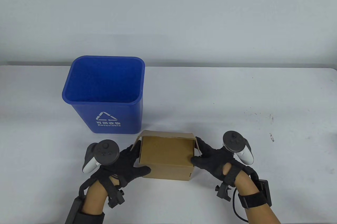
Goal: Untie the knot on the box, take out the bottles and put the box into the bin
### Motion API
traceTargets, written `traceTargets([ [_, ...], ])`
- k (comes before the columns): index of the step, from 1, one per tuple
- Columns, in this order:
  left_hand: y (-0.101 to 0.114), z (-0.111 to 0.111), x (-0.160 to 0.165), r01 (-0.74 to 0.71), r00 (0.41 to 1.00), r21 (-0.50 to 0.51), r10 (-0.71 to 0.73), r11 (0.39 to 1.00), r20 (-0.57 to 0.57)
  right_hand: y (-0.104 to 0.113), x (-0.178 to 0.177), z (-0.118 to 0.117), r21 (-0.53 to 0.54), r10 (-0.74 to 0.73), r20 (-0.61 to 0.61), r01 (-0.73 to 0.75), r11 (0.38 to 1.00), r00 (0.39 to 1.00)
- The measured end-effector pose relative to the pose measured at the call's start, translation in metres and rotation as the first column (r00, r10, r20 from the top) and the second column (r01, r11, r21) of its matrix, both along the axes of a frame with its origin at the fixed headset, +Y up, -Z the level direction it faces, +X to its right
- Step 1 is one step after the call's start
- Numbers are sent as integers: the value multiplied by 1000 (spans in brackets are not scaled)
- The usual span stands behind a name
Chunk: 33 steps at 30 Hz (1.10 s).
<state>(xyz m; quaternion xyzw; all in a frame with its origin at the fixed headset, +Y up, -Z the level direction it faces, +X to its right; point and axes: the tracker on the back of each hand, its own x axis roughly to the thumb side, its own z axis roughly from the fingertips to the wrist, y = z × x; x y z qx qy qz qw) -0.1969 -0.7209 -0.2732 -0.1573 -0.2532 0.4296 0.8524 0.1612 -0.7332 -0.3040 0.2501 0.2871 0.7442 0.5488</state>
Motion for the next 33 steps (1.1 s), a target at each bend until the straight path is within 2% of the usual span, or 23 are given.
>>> traceTargets([
  [3,-6,-2,-5,-122,993,-93,121,988,-18,-5,1,-1,-61,17,-10,-17,998,1000],
  [5,-11,-5,-8,-173,985,-139,167,975,-54,-10,0,1,-145,12,-37,-18,989,999],
  [7,-18,-6,-8,-174,985,-208,166,962,-57,-16,-2,3,-202,30,-55,-41,979,998],
  [9,-25,-6,-8,-200,979,-313,199,929,-37,-25,-5,8,-307,37,-150,-81,948,988],
  [11,-28,-7,-8,-208,977,-350,210,913,-34,-28,-7,8,-335,0,-161,-54,941,987],
  [15,-33,-8,-6,-225,972,-379,234,898,-22,-28,-8,8,-327,-12,-164,-43,944,986],
  [20,-32,-9,-4,-255,963,-354,270,900,-7,-28,-9,6,-295,-22,-155,-25,955,988],
  [27,-27,-11,-3,-284,955,-251,296,925,10,-20,-6,-1,-136,-20,-121,4,991,992],
  [33,-27,-12,-3,-271,955,-248,292,930,51,-18,-5,-4,-49,11,-128,-18,999,992],
])
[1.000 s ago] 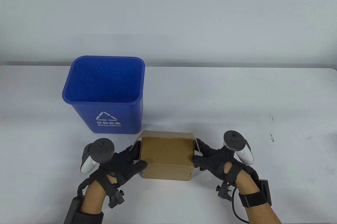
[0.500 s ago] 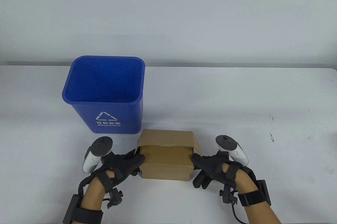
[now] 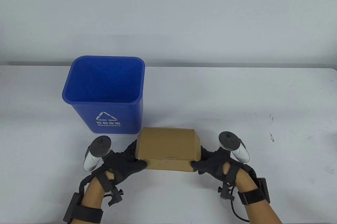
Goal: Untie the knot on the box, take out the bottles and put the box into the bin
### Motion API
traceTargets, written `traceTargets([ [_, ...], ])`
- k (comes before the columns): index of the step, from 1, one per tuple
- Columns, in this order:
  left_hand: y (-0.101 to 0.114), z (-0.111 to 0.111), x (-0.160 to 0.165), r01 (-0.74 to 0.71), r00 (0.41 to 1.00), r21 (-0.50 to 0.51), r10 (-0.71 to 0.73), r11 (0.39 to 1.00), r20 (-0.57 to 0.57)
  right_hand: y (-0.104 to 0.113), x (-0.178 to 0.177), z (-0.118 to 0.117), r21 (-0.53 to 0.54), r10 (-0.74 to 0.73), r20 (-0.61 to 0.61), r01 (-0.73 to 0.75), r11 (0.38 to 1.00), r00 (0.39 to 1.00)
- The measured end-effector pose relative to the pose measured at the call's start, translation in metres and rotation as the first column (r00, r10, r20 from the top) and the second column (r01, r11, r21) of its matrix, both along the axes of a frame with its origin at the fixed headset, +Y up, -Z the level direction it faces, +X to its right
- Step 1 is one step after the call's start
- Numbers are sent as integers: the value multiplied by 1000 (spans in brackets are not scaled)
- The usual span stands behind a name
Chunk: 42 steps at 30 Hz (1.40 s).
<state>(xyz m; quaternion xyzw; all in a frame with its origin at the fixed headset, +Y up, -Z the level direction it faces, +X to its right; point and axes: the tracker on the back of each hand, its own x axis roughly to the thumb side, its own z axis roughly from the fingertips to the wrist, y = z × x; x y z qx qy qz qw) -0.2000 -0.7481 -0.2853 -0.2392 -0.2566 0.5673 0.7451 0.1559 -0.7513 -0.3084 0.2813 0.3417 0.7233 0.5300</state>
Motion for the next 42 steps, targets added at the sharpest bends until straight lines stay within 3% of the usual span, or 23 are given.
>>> traceTargets([
  [24,-8,-4,3,240,971,57,-240,969,-5,-21,-14,2,63,252,-45,-249,967,967],
  [42,-12,-6,3,284,959,25,-284,958,-18,-19,-15,3,71,270,-22,-268,961,963],
])
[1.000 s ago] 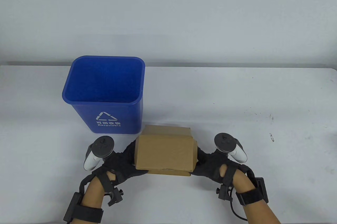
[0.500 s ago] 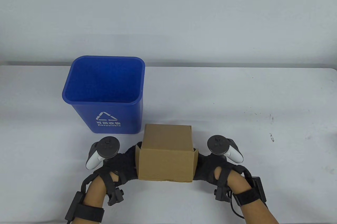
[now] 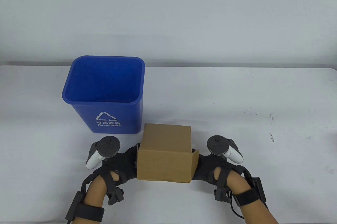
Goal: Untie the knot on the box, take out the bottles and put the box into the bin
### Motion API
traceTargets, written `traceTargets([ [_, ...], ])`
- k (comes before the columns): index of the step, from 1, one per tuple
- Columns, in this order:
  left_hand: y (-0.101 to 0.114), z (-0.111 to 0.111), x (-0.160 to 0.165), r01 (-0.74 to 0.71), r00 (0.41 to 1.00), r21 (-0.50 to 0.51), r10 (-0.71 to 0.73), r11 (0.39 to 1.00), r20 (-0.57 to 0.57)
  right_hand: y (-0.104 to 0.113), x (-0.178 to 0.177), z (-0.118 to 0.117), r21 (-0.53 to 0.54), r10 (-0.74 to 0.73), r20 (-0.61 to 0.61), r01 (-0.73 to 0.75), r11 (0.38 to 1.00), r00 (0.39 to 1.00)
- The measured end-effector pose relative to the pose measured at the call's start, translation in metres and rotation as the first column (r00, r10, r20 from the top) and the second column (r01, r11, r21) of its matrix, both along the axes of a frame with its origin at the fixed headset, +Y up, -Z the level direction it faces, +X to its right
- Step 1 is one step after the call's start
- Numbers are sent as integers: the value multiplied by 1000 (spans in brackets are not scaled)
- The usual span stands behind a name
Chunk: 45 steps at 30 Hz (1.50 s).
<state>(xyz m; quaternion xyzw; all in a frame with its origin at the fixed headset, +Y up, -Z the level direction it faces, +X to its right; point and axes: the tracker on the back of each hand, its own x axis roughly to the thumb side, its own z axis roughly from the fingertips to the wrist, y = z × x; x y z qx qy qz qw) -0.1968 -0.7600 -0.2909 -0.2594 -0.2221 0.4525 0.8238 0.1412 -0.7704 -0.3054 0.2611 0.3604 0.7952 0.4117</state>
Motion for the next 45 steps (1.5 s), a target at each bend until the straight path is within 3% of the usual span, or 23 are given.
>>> traceTargets([
  [12,-2,0,-1,-100,995,-30,99,995,-22,11,4,-2,98,-54,73,47,994,996],
  [16,-3,0,-4,-128,991,-46,126,991,-48,10,2,-1,80,-77,52,73,994,996],
  [36,-5,2,-3,-73,997,-54,72,996,-37,7,-1,-1,116,-105,94,93,989,990],
  [45,1,7,2,-28,999,-58,26,998,-33,18,0,2,258,-91,136,54,965,987],
])
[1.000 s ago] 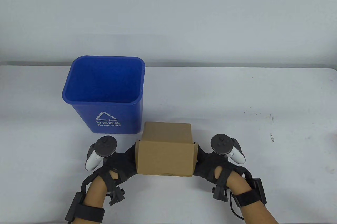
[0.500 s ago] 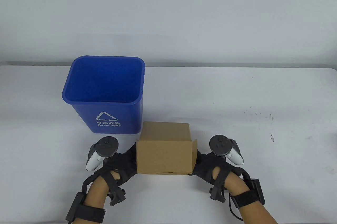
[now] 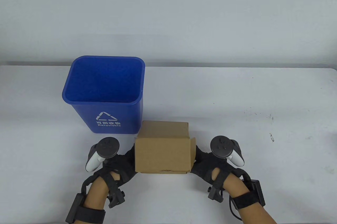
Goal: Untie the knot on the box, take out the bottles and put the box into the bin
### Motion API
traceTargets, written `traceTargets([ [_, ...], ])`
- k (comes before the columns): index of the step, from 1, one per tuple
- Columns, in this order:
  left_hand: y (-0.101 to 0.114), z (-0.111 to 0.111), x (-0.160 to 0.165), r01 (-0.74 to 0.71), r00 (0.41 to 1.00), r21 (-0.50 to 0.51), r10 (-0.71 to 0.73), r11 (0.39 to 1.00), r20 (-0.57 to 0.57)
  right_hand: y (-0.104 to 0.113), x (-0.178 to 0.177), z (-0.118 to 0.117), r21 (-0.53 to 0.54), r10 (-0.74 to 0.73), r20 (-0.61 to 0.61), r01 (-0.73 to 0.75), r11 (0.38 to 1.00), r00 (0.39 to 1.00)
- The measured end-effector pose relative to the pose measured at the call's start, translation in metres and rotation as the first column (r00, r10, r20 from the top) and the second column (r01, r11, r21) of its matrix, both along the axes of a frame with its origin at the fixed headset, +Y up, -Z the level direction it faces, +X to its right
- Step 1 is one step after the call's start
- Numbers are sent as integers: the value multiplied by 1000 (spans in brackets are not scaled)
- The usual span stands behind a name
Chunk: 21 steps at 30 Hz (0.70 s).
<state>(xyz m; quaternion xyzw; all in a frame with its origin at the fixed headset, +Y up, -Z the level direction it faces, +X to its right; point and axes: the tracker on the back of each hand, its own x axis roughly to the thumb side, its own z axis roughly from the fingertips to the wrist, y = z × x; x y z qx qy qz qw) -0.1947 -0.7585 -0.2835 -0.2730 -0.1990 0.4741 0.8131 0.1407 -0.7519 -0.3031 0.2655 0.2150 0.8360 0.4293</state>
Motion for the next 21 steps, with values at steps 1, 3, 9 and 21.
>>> traceTargets([
  [1,1,0,1,-1,1000,-4,1,1000,-2,2,1,0,13,-12,9,12,1000,1000],
  [3,1,2,1,-1,1000,-3,1,1000,-13,5,2,0,46,-37,31,35,998,999],
  [9,2,2,2,15,1000,2,-15,1000,-19,15,4,2,116,-83,78,73,991,993],
  [21,2,3,5,40,999,21,-40,999,-15,31,12,2,276,-207,181,153,949,961],
])
